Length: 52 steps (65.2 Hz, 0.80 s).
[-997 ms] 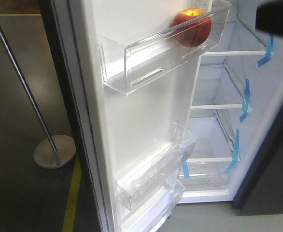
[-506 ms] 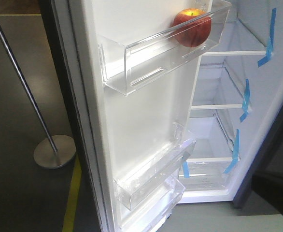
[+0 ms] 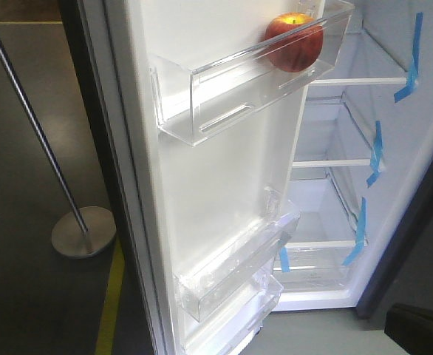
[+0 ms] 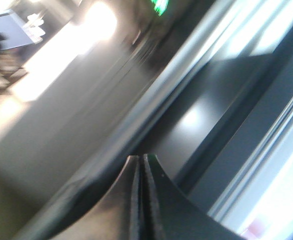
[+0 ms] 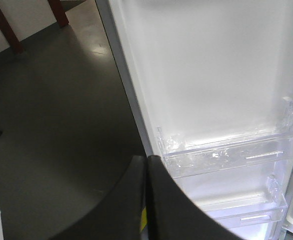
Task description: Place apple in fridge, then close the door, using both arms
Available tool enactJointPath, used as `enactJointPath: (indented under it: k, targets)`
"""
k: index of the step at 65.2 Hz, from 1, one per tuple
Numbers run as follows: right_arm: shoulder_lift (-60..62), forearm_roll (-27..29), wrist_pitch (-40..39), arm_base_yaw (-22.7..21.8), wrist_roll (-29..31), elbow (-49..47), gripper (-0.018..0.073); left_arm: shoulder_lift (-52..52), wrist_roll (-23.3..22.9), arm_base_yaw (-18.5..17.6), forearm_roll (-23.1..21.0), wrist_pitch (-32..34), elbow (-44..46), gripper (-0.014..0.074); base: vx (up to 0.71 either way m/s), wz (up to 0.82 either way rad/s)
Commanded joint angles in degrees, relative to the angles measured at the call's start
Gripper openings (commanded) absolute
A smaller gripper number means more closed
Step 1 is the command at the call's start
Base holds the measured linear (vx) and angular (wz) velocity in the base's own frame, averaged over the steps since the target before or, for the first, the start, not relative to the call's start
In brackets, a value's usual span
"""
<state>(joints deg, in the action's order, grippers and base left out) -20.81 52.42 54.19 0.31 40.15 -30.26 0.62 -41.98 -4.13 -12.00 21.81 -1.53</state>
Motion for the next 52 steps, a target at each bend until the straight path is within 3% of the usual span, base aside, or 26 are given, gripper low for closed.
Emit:
enactJointPath:
  k: [1, 8, 15, 21, 28, 44, 52]
  targets:
    - [-0.5, 2.5, -2.4, -0.3, -0.1, -1.4, -0.0003, 0.9, -8.1, 0.0, 2.9, 8.1, 0.2, -0.0008, 0.0, 0.0]
    - [-0.5, 2.5, -2.5, -0.3, -0.1, -1.4, -0.0003, 0.0, -11.2, 0.0, 12.0, 5.8, 4.6, -0.0008, 0.0, 0.0]
    - [-0.5, 2.5, -2.4, -0.3, -0.1, -1.4, -0.0003, -4.0, -11.3, 0.0, 22.4, -0.1, 12.8, -0.0006, 0.0, 0.0]
    - [-0.5, 2.5, -2.4, -0.3, -0.1, -1.4, -0.0003, -10.6, -11.3, 0.0, 27.9, -2.8, 20.2, -0.0006, 0.0, 0.0]
    - [-0.5, 2.5, -2.4, -0.3, -0.1, -1.4, -0.0003, -19.9, -11.3, 0.0, 29.8, -3.1, 27.6, -0.0003, 0.0, 0.0]
    - [-0.5, 2.1, -2.3, -0.3, -0.1, -1.4, -0.0003, -42.0, -11.4, 0.0, 29.6, -0.8, 45.2, 0.0071, 0.0, 0.0]
    - [-0.5, 2.4, -2.2, -0.3, -0.1, -1.4, -0.0003, -52.1, -18.2, 0.0, 29.7, -0.8, 54.4, 0.0163, 0.0, 0.0]
